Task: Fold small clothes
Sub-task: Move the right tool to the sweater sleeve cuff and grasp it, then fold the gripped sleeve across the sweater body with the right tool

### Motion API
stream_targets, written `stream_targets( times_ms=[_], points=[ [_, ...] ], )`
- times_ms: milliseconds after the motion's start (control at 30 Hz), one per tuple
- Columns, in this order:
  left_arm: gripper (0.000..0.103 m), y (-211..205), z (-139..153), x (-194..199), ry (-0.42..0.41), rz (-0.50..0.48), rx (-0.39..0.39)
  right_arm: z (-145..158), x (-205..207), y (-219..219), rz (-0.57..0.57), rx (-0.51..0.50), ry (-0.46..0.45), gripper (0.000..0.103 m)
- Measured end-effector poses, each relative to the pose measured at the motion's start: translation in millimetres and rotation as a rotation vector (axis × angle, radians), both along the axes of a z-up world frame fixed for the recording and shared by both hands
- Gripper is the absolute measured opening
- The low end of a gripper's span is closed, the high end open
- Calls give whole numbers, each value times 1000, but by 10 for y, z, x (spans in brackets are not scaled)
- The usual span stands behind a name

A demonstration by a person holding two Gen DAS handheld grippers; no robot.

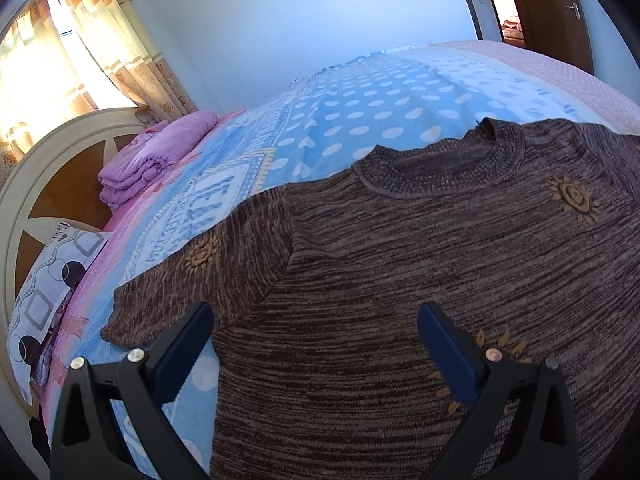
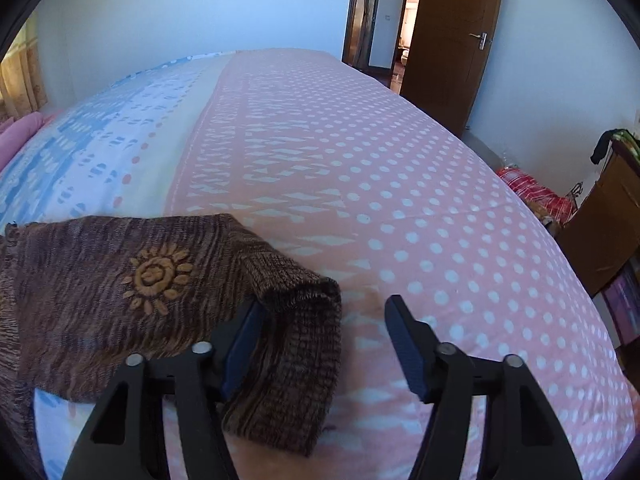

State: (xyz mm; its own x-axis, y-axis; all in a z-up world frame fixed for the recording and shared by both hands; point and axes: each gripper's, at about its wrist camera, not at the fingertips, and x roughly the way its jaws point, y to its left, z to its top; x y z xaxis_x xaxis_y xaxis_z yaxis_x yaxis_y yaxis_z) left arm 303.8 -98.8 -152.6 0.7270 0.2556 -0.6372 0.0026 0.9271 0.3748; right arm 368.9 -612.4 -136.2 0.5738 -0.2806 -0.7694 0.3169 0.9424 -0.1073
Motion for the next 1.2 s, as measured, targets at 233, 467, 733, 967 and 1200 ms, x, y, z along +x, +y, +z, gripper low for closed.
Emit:
stream_targets(
  times_ms=[233,467,733,967,1200],
  points=[
    [103,-47,-25,77,19,-1,-12,55,59,-184,36,168,-34,7],
    [103,-10,14,115,1,12,-21,488,-44,-232,38,255,-94,6],
    [103,44,80,77,-11,11,-57,886,-108,59,76,308,-112,6],
    [103,91,127,25,-17,4,-94,1278,-116,630,160,353,-103,6],
    [103,179,172,-20,-22,-7,-134,1598,-68,1402,280,373,-93,6]
  ],
)
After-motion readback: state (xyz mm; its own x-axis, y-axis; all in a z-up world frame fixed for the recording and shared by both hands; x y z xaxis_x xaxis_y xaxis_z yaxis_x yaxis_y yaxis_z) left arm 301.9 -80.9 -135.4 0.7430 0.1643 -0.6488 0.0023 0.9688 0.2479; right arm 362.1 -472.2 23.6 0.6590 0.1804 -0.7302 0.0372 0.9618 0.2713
